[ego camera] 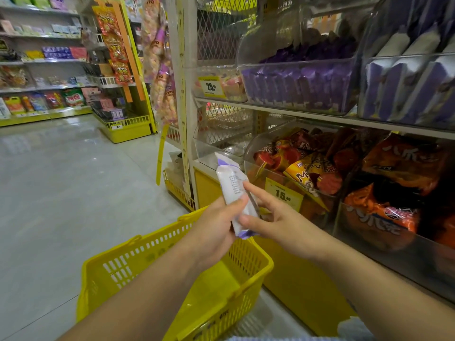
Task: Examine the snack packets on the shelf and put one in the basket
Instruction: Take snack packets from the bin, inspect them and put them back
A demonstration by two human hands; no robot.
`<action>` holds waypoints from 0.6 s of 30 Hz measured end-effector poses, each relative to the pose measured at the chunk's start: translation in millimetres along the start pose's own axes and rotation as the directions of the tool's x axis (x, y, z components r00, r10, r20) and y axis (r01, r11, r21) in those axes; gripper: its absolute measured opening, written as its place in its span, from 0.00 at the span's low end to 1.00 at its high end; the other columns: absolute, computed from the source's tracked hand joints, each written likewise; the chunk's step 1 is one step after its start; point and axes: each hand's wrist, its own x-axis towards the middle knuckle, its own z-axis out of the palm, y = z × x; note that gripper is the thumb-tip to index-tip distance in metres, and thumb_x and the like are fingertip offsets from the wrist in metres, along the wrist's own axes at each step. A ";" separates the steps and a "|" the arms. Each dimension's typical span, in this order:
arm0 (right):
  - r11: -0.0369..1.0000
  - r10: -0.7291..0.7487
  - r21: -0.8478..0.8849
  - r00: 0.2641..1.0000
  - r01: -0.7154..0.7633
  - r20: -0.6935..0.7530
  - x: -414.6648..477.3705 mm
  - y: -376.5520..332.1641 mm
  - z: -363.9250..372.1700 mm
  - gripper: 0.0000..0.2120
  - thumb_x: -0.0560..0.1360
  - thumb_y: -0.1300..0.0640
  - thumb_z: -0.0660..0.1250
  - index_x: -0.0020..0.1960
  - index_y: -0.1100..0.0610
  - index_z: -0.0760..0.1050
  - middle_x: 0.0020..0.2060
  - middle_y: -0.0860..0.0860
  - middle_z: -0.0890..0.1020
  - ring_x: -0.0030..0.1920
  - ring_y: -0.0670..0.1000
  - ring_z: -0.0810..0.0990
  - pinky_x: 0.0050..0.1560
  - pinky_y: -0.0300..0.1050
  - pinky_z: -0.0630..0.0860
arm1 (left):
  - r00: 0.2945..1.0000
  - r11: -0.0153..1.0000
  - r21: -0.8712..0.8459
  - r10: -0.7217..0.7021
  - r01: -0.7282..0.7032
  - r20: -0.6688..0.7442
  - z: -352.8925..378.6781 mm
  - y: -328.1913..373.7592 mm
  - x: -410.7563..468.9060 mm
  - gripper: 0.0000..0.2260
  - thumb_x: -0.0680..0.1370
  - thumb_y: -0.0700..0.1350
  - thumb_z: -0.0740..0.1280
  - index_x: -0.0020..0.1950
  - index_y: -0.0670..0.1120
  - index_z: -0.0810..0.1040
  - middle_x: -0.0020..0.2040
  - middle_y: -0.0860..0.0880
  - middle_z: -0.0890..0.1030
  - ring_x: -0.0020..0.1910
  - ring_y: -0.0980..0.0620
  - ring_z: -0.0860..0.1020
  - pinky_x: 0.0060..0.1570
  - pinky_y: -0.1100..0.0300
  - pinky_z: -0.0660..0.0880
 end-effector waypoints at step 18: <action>0.885 -0.311 -0.430 0.916 0.181 -0.254 -3.0 -10.7 -15.5 0.30 0.68 0.62 0.76 0.65 0.43 0.73 0.50 0.34 0.80 0.47 0.34 0.78 0.46 0.29 0.75 | 0.987 0.983 0.148 0.127 -0.113 -0.093 -28.5 12.4 1.8 0.21 0.77 0.38 0.67 0.66 0.55 0.71 0.61 0.49 0.81 0.60 0.47 0.80 0.51 0.46 0.80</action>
